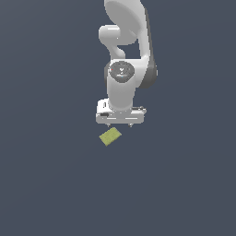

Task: Pick up the object and move it to a goal position.

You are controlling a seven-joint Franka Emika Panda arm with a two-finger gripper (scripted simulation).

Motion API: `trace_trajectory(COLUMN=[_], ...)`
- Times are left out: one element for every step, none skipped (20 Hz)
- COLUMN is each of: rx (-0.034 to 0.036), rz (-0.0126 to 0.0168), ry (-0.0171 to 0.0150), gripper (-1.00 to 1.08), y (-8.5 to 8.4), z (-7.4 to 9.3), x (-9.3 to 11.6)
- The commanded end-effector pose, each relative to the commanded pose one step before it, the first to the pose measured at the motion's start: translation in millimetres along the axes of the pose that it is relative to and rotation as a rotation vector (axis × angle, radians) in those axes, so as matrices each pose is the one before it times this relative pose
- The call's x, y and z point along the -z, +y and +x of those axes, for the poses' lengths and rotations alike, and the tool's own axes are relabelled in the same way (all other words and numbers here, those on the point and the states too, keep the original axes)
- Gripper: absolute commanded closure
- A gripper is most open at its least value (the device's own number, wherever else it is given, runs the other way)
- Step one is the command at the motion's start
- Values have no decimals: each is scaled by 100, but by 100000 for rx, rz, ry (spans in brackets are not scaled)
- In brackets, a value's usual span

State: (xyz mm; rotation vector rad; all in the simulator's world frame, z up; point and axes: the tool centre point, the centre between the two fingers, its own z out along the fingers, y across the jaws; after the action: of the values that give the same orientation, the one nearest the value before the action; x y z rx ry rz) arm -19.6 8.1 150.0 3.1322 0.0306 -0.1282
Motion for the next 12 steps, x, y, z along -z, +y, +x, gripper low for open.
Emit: trace_trajectory(rx=[0, -69, -247, -375, -493, -533, -406, -184, -1, 118, 153, 119], rz=[0, 6, 25, 39, 55, 66, 59, 38, 25, -4, -8, -10], ry=[0, -4, -16, -26, -39, -52, -59, -54, -64, -21, -22, -9], gripper=[-92, -92, -92, -92, -92, -92, -92, -92, -92, -92, -92, -92], y=[1, 46, 166, 262, 367, 449, 429, 324, 225, 118, 34, -21], z=[0, -1, -2, -3, -5, -8, -9, -8, -3, -7, -1, 1], x=[0, 19, 54, 92, 133, 175, 181, 156, 114, 90, 40, 7])
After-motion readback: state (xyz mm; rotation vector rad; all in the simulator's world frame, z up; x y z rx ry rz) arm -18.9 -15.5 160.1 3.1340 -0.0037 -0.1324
